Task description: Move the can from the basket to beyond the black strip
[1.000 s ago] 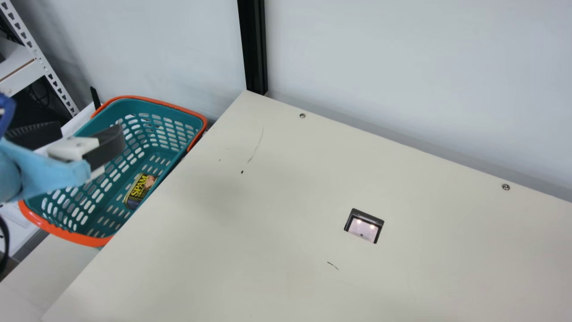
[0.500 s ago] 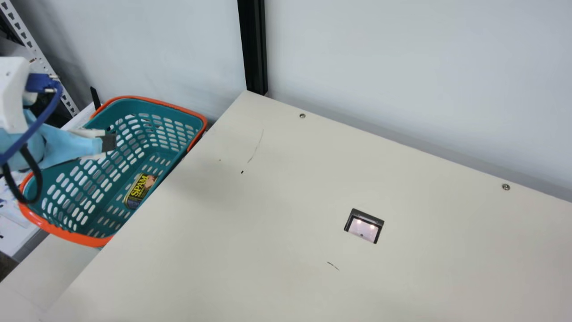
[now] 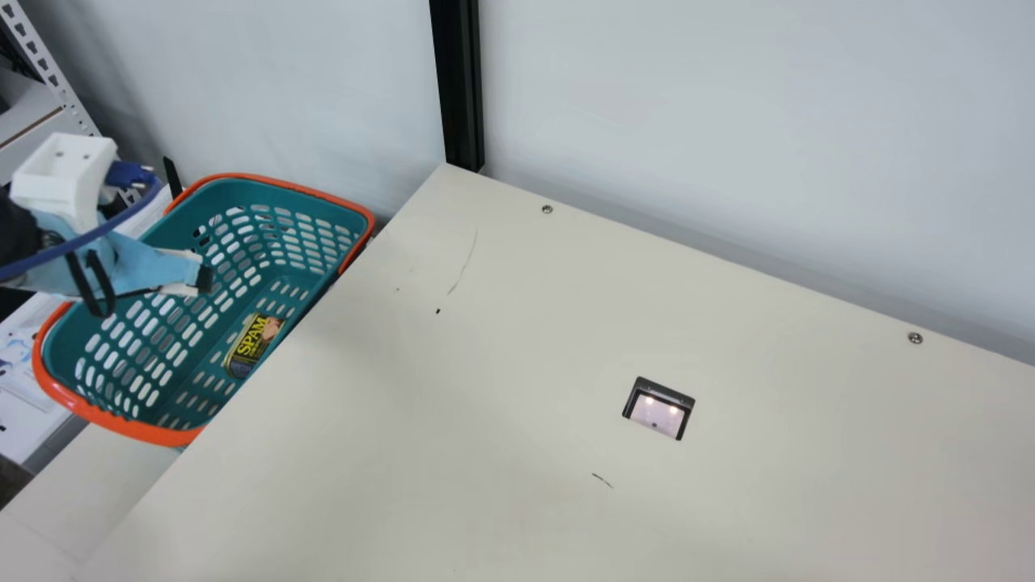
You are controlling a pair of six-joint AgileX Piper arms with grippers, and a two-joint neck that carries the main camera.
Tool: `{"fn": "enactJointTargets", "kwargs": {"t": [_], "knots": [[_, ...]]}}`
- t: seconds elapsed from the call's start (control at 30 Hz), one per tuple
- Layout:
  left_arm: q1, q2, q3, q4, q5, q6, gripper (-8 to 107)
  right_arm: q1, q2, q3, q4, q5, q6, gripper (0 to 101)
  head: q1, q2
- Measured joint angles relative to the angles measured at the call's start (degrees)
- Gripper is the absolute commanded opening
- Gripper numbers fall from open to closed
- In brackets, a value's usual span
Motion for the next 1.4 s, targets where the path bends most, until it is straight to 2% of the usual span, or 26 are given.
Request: {"fn": "enactJointTargets", "kwargs": {"t": [0.53,1.03,1.4], "knots": [[-0.7,23.5,-9.4,5.4,0.3,0.1,90,0.0,0.0,0.0,0.0,0.0,0.0,101,0.0,0.0],[-1.7,38.6,-19.9,5.3,1.5,2.7,90,0.0,0.0,0.0,0.0,0.0,0.0,101,-0.3,0.3],[-1.9,46.6,-25.1,3.6,0.2,5.7,90,0.0,0.0,0.0,0.0,0.0,0.0,101,-0.3,0.3]]}}
